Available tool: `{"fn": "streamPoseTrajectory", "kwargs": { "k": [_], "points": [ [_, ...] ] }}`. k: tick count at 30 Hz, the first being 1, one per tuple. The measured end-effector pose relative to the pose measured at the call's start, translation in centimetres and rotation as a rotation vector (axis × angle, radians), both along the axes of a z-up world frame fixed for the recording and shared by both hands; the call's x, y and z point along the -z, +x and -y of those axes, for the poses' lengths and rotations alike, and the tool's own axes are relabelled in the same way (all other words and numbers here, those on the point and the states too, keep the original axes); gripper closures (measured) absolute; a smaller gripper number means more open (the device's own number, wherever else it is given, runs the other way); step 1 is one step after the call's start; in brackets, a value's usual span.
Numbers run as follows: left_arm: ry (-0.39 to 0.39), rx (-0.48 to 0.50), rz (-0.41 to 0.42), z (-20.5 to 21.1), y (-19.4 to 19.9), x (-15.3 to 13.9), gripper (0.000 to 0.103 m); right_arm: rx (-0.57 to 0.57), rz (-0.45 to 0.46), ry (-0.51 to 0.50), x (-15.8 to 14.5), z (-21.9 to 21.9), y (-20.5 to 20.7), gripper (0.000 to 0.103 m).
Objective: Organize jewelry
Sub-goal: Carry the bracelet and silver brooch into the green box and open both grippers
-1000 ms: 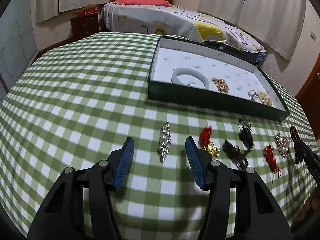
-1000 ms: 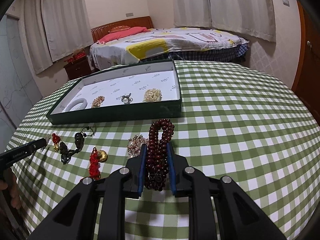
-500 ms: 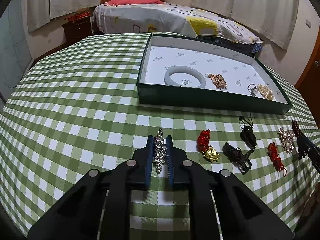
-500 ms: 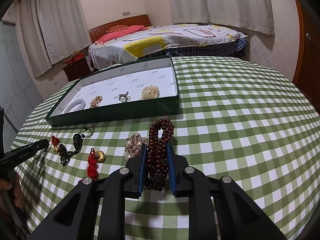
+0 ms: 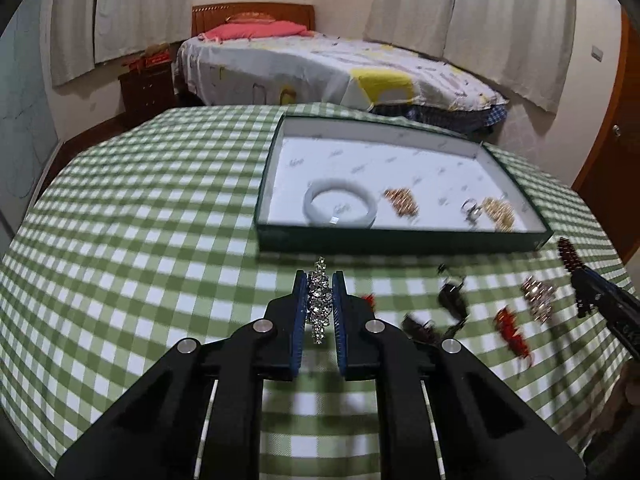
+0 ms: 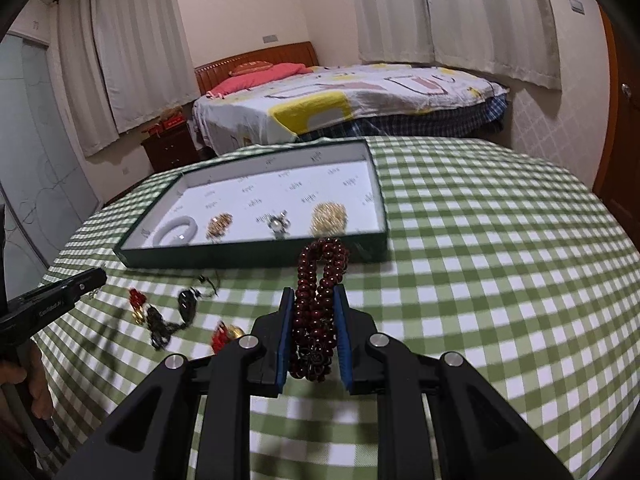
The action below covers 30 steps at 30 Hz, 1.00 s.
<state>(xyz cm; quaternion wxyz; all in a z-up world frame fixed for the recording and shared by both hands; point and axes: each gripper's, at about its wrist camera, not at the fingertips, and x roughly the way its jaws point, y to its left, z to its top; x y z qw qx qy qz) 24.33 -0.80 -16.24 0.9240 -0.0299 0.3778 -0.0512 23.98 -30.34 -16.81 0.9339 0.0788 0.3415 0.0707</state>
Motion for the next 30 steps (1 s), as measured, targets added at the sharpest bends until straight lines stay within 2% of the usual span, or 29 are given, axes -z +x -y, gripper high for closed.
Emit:
{"fn": "streamPoseTrajectory", "kwargs": {
  "k": [10,17,21,30],
  "points": [
    [-0.01,0.052,0.098,2.4,4.3,-3.5,0.09,-0.049,0.077,-0.01,-2.9,-1.4,4.7,0.083],
    [-0.022,0.058,0.097,3.5,9.7,-3.9,0.09,-0.073,0.108,-0.036,-3.7,-2.2,9.5,0.083],
    [-0.018,0.048,0.063,3.6,13.2,-3.1,0.09,-0.082,0.08,-0.043,-2.8,-2.4,12.1,0.083],
    [0.005,0.026,-0.078,3.1,18.7,0.6,0.09,-0.093,-0.075,-0.041,1.3,-2.7,16.6,0.083]
  ]
}}
